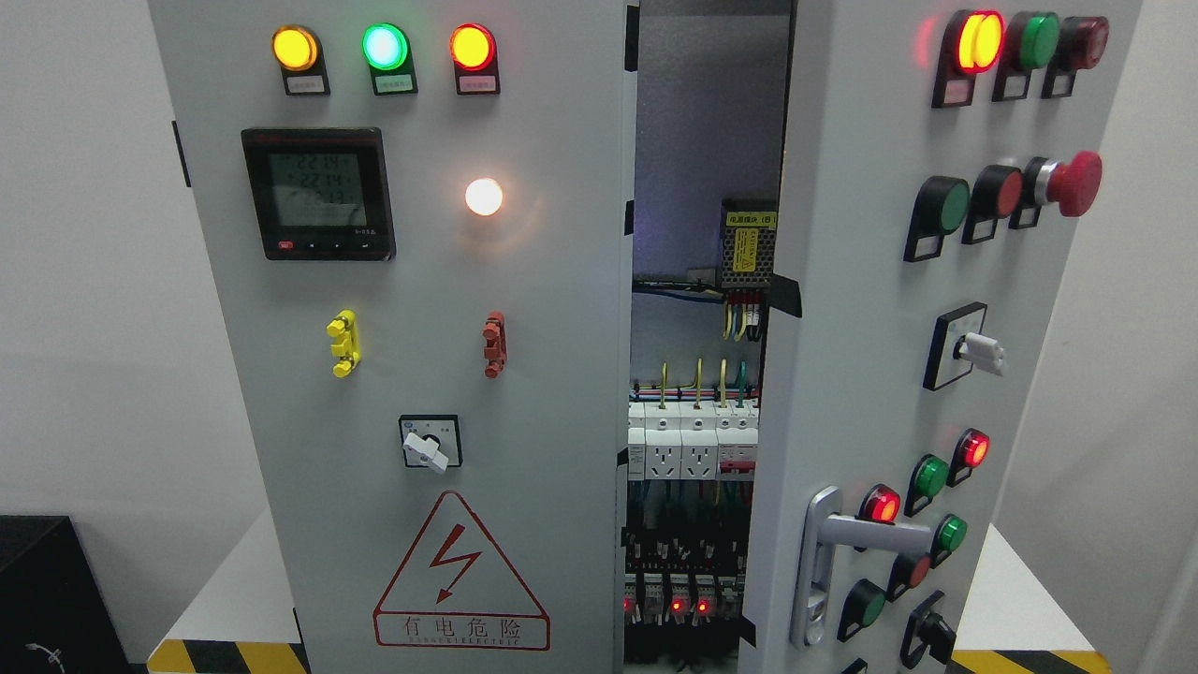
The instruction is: Open door with both hands
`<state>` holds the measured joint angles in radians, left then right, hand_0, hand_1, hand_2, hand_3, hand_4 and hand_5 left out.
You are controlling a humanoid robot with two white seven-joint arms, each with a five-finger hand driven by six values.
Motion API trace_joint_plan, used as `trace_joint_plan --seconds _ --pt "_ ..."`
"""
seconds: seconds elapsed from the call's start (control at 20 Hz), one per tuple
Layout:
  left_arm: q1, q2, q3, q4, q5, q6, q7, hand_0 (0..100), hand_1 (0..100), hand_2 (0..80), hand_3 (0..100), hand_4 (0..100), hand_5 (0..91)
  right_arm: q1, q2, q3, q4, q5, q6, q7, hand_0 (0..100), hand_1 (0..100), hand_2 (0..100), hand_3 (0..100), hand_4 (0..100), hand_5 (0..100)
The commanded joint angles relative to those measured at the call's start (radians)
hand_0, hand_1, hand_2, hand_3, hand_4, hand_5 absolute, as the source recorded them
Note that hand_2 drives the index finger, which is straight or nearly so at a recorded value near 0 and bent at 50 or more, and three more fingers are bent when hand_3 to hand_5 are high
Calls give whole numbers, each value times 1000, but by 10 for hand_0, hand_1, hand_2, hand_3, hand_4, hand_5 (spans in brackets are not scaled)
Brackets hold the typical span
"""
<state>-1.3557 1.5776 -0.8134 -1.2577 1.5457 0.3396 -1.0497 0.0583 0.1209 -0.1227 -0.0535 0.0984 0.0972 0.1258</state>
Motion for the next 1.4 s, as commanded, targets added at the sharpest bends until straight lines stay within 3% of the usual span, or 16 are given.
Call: trace_joint_plan --seconds 0.0,0.5,0.6,0.75,0.85,1.1,1.35 --pt "-304 -60 -751 -347 -2 -4 2 0 0 0 0 0 0 0 0 0 0 0 -1 0 0 0 0 0 0 0" --pt "-414 -439 -776 -330 99 -43 39 0 0 0 0 0 0 0 -1 0 0 0 -1 0 0 0 0 0 0 0" --pt "-418 -528 -756 -283 135 -51 51 0 0 0 0 0 0 0 0 0 1 0 -1 0 0 0 0 0 0 0" --pt "-405 -674 -689 -203 137 -51 76 0 0 0 0 0 0 0 0 0 0 0 -1 0 0 0 0 0 0 0" --pt "-378 -752 -618 -181 133 -51 117 0 0 0 0 0 0 0 0 0 0 0 -1 0 0 0 0 0 0 0" --pt "-264 -921 -396 -178 117 -39 315 0 0 0 0 0 0 0 0 0 0 0 -1 0 0 0 0 0 0 0" --pt "-261 -1036 -308 -180 119 -37 401 0 0 0 0 0 0 0 0 0 0 0 -1 0 0 0 0 0 0 0"
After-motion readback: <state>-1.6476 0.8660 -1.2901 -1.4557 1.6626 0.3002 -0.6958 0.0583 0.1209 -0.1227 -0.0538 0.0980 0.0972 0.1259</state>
